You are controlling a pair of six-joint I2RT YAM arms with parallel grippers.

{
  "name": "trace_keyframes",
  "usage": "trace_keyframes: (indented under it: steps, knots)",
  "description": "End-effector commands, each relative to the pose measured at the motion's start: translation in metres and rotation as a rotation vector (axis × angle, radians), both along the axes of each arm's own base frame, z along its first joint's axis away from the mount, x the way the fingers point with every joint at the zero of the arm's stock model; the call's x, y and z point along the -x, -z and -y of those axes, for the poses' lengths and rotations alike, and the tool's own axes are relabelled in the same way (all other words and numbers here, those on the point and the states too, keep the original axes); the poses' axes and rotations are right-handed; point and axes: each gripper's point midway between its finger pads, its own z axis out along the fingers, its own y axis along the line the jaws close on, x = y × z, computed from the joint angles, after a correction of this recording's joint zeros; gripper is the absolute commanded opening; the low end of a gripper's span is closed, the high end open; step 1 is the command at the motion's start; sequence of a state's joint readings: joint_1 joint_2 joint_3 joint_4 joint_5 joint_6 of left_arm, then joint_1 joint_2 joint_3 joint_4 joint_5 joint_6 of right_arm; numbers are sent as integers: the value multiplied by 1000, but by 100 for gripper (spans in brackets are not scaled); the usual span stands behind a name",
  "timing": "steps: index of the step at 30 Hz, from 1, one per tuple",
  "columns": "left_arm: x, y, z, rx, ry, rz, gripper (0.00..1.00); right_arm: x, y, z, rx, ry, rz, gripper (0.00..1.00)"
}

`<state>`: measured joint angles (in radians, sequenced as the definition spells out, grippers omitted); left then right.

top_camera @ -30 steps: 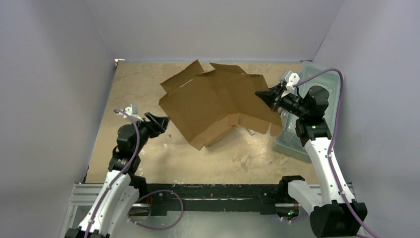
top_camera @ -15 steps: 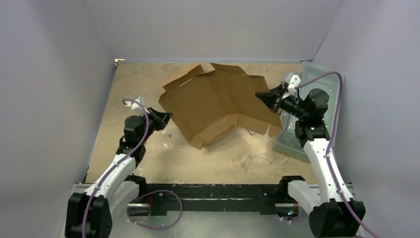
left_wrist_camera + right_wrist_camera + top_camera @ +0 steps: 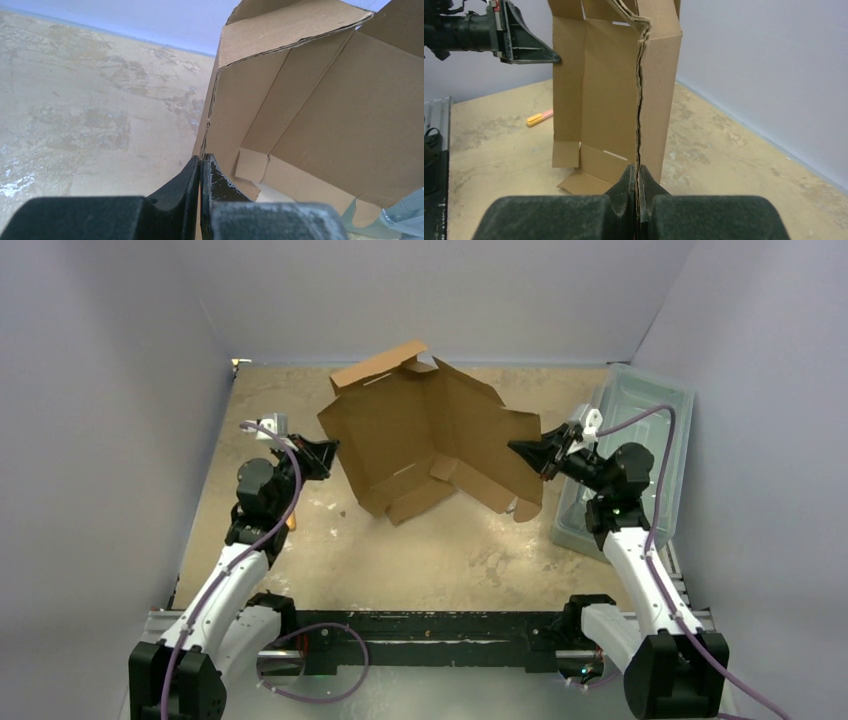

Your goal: Fold the paper box

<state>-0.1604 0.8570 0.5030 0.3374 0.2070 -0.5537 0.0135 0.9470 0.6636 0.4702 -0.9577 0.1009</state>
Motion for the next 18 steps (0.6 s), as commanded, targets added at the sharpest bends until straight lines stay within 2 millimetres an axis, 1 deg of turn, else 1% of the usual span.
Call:
trace_keyframes:
  steps: [1,4,7,10,13,18]
  knots:
    - [-8,-30,-4,45,-37,121,0,11,-13,-6,-50,-58,86,0]
    - [-11,-26,-8,65,-70,133,0,14,-9,-7,-56,-69,89,0]
    - [-12,-18,-8,56,-70,154,0,15,-5,-7,-59,-72,91,0]
    - [-15,-8,-9,38,-76,158,0,14,5,-7,-59,-72,85,0]
    - [-13,-11,-11,67,-86,192,0,16,15,-9,-61,-88,82,0]
    - [-5,-25,-16,136,-114,246,0,25,20,-17,-88,-121,52,0]
